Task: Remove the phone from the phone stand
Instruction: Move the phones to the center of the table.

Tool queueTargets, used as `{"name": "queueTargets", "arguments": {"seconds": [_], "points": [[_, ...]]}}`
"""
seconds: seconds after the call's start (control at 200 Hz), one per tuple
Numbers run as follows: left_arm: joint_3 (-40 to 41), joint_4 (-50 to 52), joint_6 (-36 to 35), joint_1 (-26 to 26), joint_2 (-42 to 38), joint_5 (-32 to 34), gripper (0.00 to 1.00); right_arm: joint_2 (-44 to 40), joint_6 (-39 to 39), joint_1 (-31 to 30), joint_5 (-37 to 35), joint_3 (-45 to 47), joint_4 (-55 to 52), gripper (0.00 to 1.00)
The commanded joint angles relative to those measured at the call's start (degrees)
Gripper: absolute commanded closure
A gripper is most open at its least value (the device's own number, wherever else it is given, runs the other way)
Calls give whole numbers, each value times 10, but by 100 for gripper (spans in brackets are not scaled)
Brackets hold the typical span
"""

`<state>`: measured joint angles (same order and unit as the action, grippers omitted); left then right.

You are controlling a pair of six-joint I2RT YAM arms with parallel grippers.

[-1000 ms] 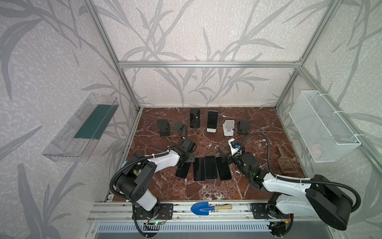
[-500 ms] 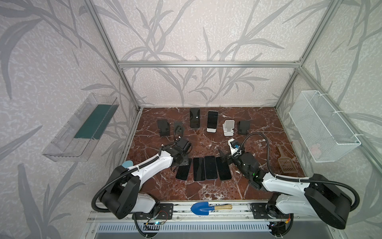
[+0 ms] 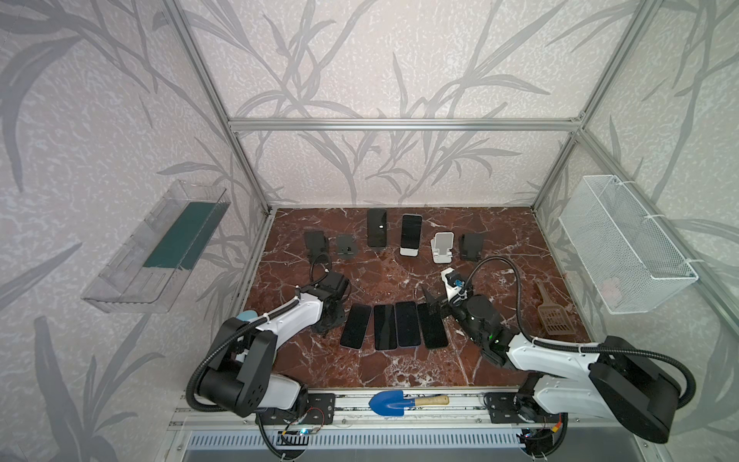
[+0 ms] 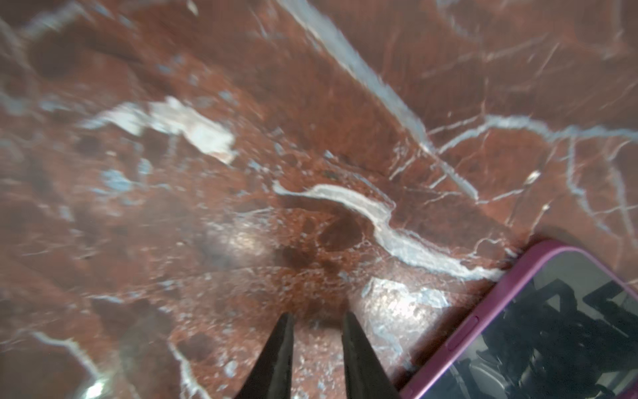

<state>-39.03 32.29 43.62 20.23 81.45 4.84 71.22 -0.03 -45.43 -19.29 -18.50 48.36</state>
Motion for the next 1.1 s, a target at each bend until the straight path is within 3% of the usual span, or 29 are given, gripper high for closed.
{"name": "queueTargets", "arguments": {"seconds": [0.0,0.54,1.095], "points": [[15,-17,12,-1,10,-31,73,-4,4,2,-6,4,14,1],[40,-19,50,52,-29,-99,72,5,6,3,-7,2,16,1],[2,-77,38,86,37,-103,72,3,1,5,-12,4,14,1]]}}
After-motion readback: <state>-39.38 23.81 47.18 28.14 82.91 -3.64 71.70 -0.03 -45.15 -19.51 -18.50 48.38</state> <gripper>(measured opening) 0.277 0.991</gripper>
